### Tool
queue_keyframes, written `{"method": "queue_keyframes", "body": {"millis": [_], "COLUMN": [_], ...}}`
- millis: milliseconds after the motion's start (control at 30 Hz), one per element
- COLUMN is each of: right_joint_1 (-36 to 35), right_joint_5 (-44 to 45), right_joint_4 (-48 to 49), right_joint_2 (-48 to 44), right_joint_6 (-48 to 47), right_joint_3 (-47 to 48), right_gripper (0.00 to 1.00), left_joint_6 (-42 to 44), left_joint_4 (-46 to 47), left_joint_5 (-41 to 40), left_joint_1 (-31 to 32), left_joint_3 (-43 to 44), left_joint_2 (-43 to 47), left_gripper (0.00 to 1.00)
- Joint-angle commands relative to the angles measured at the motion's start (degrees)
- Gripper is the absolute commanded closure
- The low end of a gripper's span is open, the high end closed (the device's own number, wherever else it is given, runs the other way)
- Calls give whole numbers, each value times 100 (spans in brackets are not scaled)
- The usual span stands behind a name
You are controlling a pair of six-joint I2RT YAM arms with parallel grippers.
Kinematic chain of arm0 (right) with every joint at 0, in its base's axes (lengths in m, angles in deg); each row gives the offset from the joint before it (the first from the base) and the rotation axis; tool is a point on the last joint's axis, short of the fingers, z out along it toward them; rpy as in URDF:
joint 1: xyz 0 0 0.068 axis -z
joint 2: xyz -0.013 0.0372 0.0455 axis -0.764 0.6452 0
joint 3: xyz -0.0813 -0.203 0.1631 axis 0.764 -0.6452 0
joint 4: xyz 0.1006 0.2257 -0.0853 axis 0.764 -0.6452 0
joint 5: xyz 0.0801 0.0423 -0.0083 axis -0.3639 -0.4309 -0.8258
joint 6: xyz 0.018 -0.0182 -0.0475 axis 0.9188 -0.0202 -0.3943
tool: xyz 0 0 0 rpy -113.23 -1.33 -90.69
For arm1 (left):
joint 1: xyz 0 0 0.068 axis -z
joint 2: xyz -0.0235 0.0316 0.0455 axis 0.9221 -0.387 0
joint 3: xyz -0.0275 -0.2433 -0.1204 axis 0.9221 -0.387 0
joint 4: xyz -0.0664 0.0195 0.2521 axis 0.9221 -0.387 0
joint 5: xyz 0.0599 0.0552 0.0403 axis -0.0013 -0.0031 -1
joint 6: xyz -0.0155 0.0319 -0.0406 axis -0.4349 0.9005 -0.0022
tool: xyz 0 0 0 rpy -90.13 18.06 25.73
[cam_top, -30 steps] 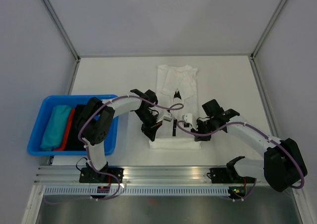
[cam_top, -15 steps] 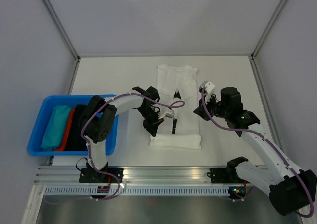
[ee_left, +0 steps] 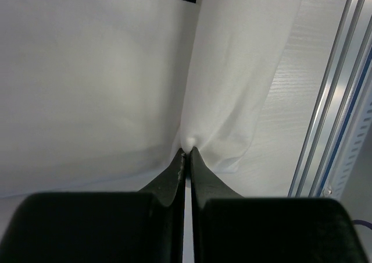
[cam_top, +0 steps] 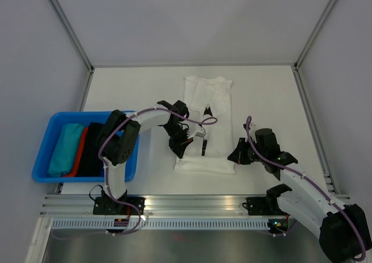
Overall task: Roll the t-shirts
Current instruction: Roll the tshirt
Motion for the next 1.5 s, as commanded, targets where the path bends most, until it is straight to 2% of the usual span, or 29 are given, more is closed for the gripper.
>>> {"method": "queue_keyframes", "body": {"millis": [0, 200, 333, 433, 600, 667, 733, 800, 900, 1000, 1067, 1267, 1467], "right_joint_1": [-134, -161, -153, -161, -161, -161, -153, -153, -153, -153, -161, -153, -161], "right_joint_5": [183, 807, 940, 1036, 1177, 1116, 1098, 1124, 1133, 1124, 1150, 1150, 1212], "right_joint_4": [364, 346, 337, 364, 416, 443, 425, 408, 417, 434, 408, 408, 329], "right_joint_2": [292, 933, 1364, 1496, 1531, 1610, 1628, 1611, 1567, 1576, 1584, 1435, 1303], "right_joint_6": [591, 766, 915, 968, 1030, 1004, 977, 968, 925, 916, 898, 863, 898], "right_joint_3": [-88, -89, -88, -62, -27, -9, -1, 0, 0, -27, -36, -80, -132], "right_gripper": [100, 100, 100, 100, 100, 100, 100, 100, 100, 100, 100, 100, 100], "left_joint_6": [-199, -357, -656, -639, -358, -253, -190, -146, -137, -199, -304, -401, -594], "left_joint_4": [106, 167, 535, 694, 1010, 1282, 1537, 1906, 2222, 2477, 2627, 3542, 3577], "left_joint_5": [-116, -274, -625, -879, -1451, -1496, -1697, -2239, -2620, -2664, -2996, -3877, -3440], "left_joint_1": [-37, -28, -28, -37, -46, -11, 208, 743, 1559, 2080, 2317, 2389, 2406], "left_joint_3": [184, 236, 263, 272, -9, -220, -561, -887, -1695, -2407, -2777, -3191, -3235], "left_joint_2": [-67, -41, 222, 556, 1224, 1687, 2040, 2524, 3103, 3403, 3404, 3185, 2974], "left_gripper": [95, 91, 76, 69, 67, 63, 58, 57, 56, 47, 47, 46, 47]}}
